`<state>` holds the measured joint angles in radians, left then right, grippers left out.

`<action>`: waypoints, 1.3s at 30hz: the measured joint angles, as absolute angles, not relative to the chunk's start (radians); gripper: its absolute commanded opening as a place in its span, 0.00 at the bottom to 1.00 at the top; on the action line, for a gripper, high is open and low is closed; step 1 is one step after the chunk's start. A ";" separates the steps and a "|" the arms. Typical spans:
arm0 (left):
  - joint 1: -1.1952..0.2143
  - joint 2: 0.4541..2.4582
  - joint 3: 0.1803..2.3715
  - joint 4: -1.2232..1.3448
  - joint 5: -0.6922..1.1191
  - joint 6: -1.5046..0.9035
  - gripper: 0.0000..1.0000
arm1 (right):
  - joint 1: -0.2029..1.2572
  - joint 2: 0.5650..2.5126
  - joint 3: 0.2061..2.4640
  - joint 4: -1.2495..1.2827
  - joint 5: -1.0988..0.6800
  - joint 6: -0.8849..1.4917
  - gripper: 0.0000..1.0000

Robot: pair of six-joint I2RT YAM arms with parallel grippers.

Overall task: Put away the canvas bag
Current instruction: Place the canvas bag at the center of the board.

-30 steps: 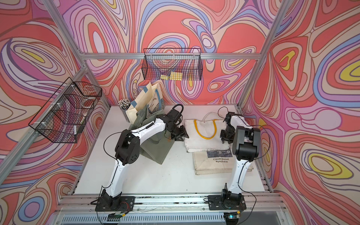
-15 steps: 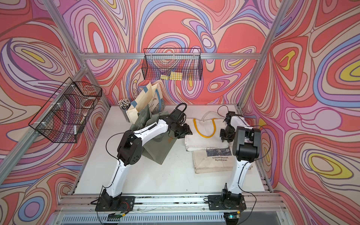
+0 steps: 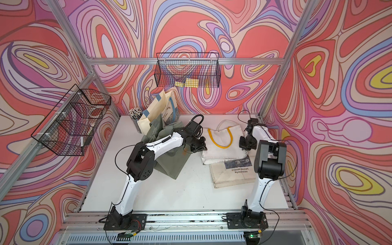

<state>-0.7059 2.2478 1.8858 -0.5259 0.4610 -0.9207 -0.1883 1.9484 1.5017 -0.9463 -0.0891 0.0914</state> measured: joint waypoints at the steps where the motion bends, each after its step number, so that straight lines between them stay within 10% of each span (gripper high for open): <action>1: -0.708 2.222 1.873 -0.519 0.464 -0.923 0.00 | -0.188 1.930 1.502 -0.951 -0.096 0.092 0.00; 13: -0.760 1.945 1.725 -0.380 0.531 -1.064 0.00 | -0.238 1.753 1.561 -1.145 -0.140 0.061 0.00; 27: -0.836 2.070 1.670 -0.265 0.624 -1.168 0.00 | -0.358 1.676 1.318 -1.114 -0.006 0.004 0.00; 33: -0.836 2.160 1.653 -0.297 0.669 -1.172 0.33 | -0.358 1.750 1.267 -1.040 0.023 0.000 0.19; 39: -0.836 2.092 1.670 -0.469 0.650 -1.017 0.44 | -0.358 1.734 1.272 -0.976 0.062 0.014 0.49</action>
<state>-0.8364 2.0918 1.6699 -0.4694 0.6502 -1.0168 -0.3584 1.7340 1.2716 -0.9764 0.0616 0.0139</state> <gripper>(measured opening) 0.412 0.384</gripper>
